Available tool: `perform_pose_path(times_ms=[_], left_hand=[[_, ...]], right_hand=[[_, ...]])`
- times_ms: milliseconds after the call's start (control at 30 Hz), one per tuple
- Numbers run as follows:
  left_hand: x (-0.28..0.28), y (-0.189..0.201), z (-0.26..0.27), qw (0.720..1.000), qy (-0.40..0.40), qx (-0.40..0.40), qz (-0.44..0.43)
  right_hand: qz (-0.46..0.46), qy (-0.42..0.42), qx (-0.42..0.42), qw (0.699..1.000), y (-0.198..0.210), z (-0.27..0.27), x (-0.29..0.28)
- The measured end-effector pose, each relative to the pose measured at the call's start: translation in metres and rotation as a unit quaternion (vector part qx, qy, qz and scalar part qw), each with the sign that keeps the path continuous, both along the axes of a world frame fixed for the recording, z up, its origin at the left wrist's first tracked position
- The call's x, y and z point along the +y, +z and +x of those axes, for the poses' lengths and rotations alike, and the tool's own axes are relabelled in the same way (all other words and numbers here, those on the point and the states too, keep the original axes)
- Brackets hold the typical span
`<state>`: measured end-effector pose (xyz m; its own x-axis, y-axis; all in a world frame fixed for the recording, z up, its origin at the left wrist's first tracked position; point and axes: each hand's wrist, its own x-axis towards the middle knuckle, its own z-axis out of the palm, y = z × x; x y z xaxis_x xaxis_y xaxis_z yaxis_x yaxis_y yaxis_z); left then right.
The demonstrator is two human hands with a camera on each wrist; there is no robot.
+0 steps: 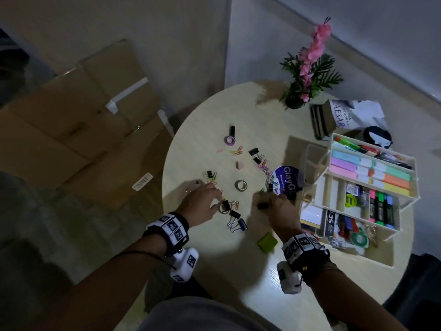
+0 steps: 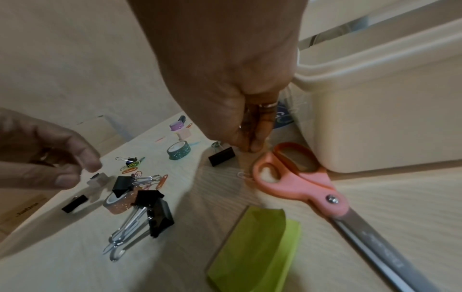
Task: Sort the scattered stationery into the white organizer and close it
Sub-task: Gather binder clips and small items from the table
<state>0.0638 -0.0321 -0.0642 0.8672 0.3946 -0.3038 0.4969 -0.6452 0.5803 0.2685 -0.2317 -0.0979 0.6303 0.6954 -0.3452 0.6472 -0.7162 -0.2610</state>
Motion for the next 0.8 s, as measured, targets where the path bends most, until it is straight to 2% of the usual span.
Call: perform_pose_path(times_ms=[133, 333, 500, 600, 700, 800], left_hand=[[0.006, -0.004, 0.03, 1.0, -0.022, -0.011, 0.011], [0.0, -0.012, 0.082, 0.997, -0.056, 0.012, 0.051], [-0.003, -0.025, 0.104, 0.987, -0.106, 0.041, 0.115], [-0.002, -0.026, 0.109, 0.982, -0.119, 0.038, 0.14], [-0.002, -0.022, 0.111, 0.99, -0.113, 0.001, 0.085], [-0.005, -0.015, 0.111, 0.995, -0.092, -0.035, 0.027]], right_hand=[[0.041, -0.003, -0.034, 0.999, 0.01, -0.01, -0.002], [0.134, 0.032, -0.027, 0.99, 0.039, -0.025, -0.01], [0.196, -0.01, -0.038, 0.98, 0.085, -0.027, -0.036], [0.229, -0.032, -0.072, 0.97, 0.106, -0.01, -0.058], [0.246, -0.093, -0.118, 0.958, 0.113, 0.017, -0.077], [0.25, -0.122, -0.127, 0.952, 0.11, 0.041, -0.086]])
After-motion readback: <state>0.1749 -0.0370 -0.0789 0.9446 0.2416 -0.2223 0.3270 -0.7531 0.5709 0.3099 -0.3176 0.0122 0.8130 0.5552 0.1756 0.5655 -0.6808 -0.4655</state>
